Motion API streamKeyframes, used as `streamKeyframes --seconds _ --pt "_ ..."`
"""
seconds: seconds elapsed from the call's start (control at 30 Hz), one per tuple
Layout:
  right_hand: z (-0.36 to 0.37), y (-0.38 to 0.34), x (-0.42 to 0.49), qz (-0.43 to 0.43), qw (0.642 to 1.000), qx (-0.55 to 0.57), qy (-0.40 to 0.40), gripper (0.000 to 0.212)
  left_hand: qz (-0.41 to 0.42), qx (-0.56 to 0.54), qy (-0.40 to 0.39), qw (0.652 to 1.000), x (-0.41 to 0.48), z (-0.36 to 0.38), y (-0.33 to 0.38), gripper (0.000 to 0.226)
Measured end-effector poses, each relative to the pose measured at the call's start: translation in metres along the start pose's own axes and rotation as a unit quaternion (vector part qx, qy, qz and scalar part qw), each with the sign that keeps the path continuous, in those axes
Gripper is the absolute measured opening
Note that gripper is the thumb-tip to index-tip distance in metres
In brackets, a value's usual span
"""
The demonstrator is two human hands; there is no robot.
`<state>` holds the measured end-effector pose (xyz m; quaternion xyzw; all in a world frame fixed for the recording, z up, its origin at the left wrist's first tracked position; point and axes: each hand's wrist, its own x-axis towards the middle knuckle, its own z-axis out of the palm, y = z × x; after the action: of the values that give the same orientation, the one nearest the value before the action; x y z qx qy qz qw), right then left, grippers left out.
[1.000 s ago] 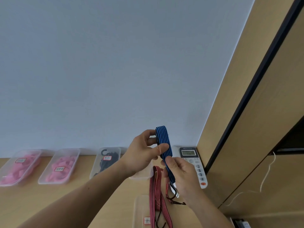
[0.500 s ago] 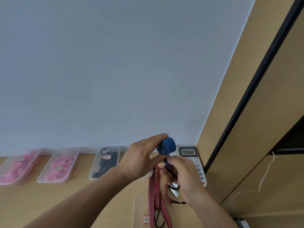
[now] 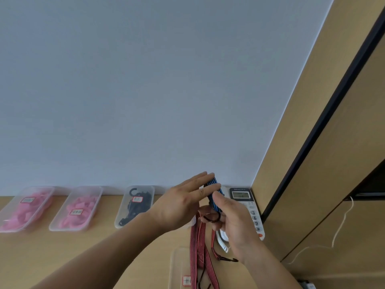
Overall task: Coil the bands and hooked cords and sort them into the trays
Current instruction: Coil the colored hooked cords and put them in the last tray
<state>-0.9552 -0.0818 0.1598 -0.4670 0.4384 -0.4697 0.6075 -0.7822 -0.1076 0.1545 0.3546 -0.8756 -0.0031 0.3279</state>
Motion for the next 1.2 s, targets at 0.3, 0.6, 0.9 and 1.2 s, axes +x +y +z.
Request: streamKeyframes --seconds 0.3,0.6,0.9,1.2 --pt "0.002 0.011 0.012 -0.146 0.933 -0.329 0.019 0.05 -0.432 -0.454 0.01 0.779 0.012 -0.019 0.004 0.031" --pt "0.025 0.006 0.027 -0.14 0.857 -0.497 -0.008 0.09 -0.505 -0.591 0.039 0.628 -0.014 -0.033 -0.016 0.047" --pt "0.056 0.002 0.029 -0.128 0.875 -0.465 -0.04 0.084 -0.488 -0.611 0.031 0.622 -0.039 -0.05 -0.039 0.05" --pt "0.087 0.009 0.034 -0.109 0.895 -0.429 -0.056 0.088 -0.481 -0.628 0.068 0.608 -0.056 -0.063 -0.068 0.051"
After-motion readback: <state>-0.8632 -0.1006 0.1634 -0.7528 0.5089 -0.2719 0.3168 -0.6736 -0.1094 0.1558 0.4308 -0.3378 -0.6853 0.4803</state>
